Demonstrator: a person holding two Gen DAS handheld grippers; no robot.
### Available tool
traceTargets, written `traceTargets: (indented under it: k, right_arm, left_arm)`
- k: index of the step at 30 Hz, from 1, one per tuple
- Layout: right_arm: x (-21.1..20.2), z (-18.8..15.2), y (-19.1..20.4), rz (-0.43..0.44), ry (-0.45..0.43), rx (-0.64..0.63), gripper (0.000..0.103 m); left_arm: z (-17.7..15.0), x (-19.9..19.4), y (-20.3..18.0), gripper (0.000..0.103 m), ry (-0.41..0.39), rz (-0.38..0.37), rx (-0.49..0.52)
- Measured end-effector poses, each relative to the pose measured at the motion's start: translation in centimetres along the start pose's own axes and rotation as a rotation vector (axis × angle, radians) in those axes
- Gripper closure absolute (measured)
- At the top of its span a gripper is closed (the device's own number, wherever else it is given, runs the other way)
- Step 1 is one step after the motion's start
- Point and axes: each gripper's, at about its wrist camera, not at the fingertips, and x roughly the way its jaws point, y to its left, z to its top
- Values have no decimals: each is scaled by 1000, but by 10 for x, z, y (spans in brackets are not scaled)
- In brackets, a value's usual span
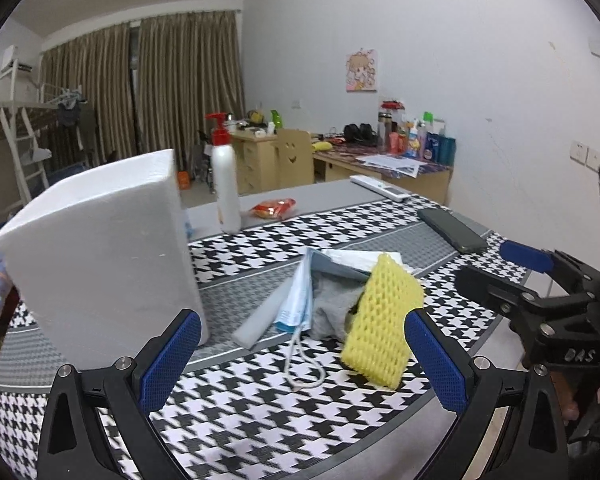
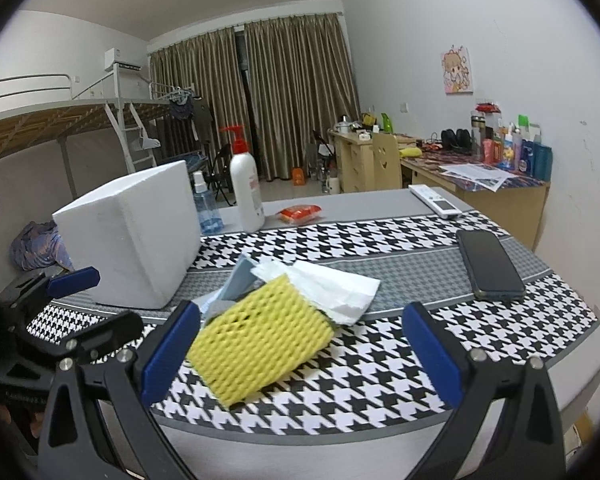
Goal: Organize soft objects
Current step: 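Grasp the yellow foam net with the left tool while the right tool approaches the white tissue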
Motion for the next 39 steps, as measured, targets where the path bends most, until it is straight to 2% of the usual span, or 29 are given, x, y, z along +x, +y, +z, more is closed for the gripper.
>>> traceTargets:
  k: [16, 20, 26, 29, 31, 35, 37, 39]
  right_arm:
    - [37, 11, -32, 26, 118, -41, 1]
    - [41, 13, -39, 42, 128, -49, 1]
    - [49, 15, -45, 31, 155, -80, 1]
    - [52, 15, -47, 47, 171, -83, 1]
    - [53, 15, -45, 55, 174, -91, 1]
    - [59, 18, -44, 66, 189, -106, 1]
    - [61, 19, -44, 70, 194, -115, 1]
    - [64, 20, -45, 73, 199, -121, 1]
  left_arm:
    - [2, 42, -46, 1, 59, -25, 49]
    - [1, 50, -53, 4, 77, -20, 56]
    - [-4, 60, -65, 19, 112, -32, 76]
    - [-8, 62, -68, 21, 125, -22, 87]
    - [-9, 65, -68, 31, 139, -14, 82]
    - [-10, 72, -69, 42, 169, -12, 79]
    - [-13, 74, -70, 51, 186, -10, 87]
    - [-15, 75, -70, 53, 197, -6, 88]
